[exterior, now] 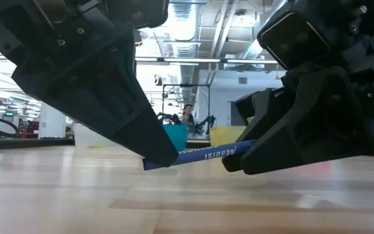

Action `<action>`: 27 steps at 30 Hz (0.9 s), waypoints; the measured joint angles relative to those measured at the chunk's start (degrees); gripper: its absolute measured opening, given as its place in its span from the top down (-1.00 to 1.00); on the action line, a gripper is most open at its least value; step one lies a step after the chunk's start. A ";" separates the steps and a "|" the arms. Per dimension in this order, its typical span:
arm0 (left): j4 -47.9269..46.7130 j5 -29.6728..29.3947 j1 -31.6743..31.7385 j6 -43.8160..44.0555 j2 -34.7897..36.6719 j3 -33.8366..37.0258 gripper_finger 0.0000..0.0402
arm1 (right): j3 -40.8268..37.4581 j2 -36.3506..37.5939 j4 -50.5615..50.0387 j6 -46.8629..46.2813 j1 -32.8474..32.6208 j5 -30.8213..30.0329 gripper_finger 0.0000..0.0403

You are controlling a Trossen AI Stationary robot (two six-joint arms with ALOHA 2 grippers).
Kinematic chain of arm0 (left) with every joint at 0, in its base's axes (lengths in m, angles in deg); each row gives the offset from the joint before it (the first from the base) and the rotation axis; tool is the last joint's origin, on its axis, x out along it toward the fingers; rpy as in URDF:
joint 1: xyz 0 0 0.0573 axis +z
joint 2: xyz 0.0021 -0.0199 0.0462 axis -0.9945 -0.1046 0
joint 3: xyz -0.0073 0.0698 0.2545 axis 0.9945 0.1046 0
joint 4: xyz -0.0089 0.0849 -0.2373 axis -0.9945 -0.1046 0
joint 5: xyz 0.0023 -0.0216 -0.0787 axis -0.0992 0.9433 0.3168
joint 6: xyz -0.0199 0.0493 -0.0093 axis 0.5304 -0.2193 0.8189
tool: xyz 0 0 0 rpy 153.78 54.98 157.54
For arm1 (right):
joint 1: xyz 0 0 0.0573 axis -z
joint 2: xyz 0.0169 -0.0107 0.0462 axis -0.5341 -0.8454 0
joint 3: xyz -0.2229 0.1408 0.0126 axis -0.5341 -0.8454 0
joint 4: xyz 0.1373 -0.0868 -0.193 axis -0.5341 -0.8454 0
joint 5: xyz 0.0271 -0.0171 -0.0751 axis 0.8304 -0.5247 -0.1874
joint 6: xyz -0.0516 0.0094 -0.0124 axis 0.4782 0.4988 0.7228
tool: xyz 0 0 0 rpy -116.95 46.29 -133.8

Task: Sort crayons/erasers/pens/pencils in bins
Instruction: Put the blue crayon into the yellow bin

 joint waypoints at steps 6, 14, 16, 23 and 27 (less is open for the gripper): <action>0.07 0.00 0.00 0.04 0.02 0.00 0.99 | 0.00 0.02 0.09 -0.76 0.00 -0.02 0.54; 0.20 0.47 0.75 0.07 0.02 0.00 0.99 | 0.00 0.04 1.23 -3.92 0.39 -0.03 0.42; 0.48 0.85 0.88 -0.13 0.02 -0.02 0.99 | 0.00 0.04 1.24 -4.09 0.42 0.13 0.40; 1.39 0.90 0.92 -0.75 0.02 -0.02 0.99 | 0.00 0.04 0.92 -4.18 0.42 1.09 0.50; 1.44 0.96 0.96 -0.83 0.02 -0.02 0.99 | 0.00 0.06 0.90 -4.11 0.42 1.13 0.66</action>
